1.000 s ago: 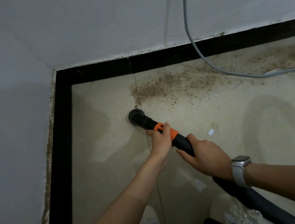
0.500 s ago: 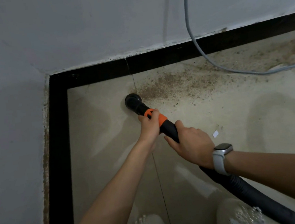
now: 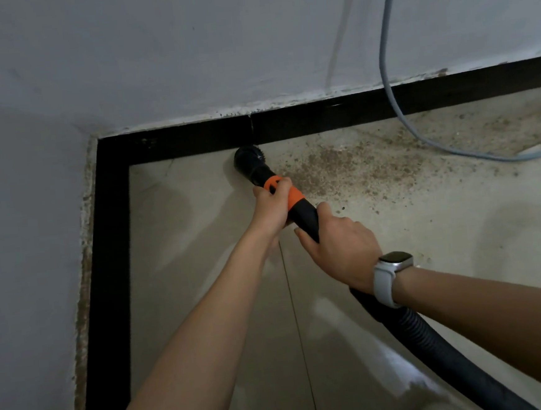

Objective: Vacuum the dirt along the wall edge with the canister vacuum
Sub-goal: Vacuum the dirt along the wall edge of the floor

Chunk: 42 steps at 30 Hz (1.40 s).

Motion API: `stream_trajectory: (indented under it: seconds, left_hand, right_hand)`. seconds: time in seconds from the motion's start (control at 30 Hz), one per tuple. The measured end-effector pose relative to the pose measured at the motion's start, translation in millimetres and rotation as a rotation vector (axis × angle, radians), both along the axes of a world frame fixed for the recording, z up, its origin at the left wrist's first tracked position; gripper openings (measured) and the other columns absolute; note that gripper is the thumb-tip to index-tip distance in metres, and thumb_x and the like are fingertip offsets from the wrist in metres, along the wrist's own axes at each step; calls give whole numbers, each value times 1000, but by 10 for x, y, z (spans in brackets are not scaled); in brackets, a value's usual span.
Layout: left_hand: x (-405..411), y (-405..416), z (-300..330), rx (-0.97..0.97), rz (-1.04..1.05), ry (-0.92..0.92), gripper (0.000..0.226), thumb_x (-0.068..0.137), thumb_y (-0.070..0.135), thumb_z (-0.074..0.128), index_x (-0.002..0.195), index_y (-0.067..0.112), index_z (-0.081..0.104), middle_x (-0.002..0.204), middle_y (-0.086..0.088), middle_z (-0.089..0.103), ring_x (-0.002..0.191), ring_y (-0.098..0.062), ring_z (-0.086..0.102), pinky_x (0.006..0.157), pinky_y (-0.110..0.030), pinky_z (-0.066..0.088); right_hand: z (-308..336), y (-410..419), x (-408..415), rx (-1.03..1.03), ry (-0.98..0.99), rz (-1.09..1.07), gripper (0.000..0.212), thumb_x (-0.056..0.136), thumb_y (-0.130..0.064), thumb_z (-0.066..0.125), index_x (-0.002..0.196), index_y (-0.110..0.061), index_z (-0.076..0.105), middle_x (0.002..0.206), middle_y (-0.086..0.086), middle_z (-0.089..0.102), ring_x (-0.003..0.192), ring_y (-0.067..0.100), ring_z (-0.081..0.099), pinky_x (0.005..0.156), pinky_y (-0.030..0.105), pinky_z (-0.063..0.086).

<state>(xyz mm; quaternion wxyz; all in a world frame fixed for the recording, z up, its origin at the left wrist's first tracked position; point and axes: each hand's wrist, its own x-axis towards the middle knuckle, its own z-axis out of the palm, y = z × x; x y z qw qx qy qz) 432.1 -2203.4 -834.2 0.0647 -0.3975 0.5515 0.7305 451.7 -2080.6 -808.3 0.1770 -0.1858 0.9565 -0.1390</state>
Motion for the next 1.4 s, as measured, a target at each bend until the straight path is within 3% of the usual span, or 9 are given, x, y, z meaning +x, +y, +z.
stream_trajectory:
  seconds: [0.13,0.37,0.53,0.67,0.77,1.0,1.07,1.17,1.4]
  left_hand:
    - [-108,-80,-22,-30,-8,3,45,96,32,48,131,12,29,99,-3,50,84,-16,57,61,-29,50]
    - [-44,-74,-103,-112,20,26,40,96,27,48,129,12,31,96,-3,50,89,-19,55,86,-42,51]
    - [164,-465,-207,-193,179,0,38,94,24,49,127,10,38,87,-1,51,79,-16,54,68,-31,47]
    - [293,-878,-202,-209,235,-20,45,93,25,50,132,4,40,82,-1,49,70,-12,52,53,-23,44]
    - [293,-963,-171,-179,235,-18,45,94,25,50,132,3,40,81,-1,47,70,-12,51,54,-25,44]
    - [427,-362,-84,-132,162,4,45,95,25,48,135,4,37,83,0,46,71,-12,50,56,-25,44]
    - [553,-127,-61,-136,128,10,41,96,24,47,132,6,37,86,-1,47,72,-12,51,58,-25,45]
    - [744,222,-22,-164,85,-23,41,97,26,45,131,7,34,87,-1,48,75,-12,52,68,-31,49]
    - [1091,843,61,-161,-50,-87,49,98,30,43,135,5,23,91,0,49,91,-21,55,96,-51,47]
  right_hand:
    - [-70,-95,-75,-30,17,-27,33,93,-48,45,90,-21,26,58,-9,33,44,11,30,42,28,19]
    - [-190,-104,-24,-100,-66,-25,32,93,-48,45,89,-22,26,59,-9,37,44,12,35,41,28,22]
    - [-242,-471,79,-157,-102,89,32,94,-47,45,90,-22,25,60,-10,33,44,12,30,42,28,18]
    - [-243,-853,143,-206,-142,143,33,94,-45,46,91,-21,24,74,3,53,53,23,38,48,31,24]
    - [-215,-921,154,-232,-149,150,32,94,-44,45,92,-20,24,86,10,62,57,24,41,48,31,23]
    - [-130,-343,302,-191,-142,118,32,94,-45,45,91,-22,24,84,6,63,56,23,43,46,30,21]
    - [-109,-106,415,-171,-143,114,32,93,-47,45,92,-22,24,85,6,63,61,27,53,44,29,19]
    - [-38,238,596,-135,-146,101,34,93,-50,44,91,-23,23,87,7,65,74,31,62,46,32,19]
    - [60,933,939,-63,-171,76,34,92,-54,42,91,-25,23,88,4,65,77,28,62,54,32,26]
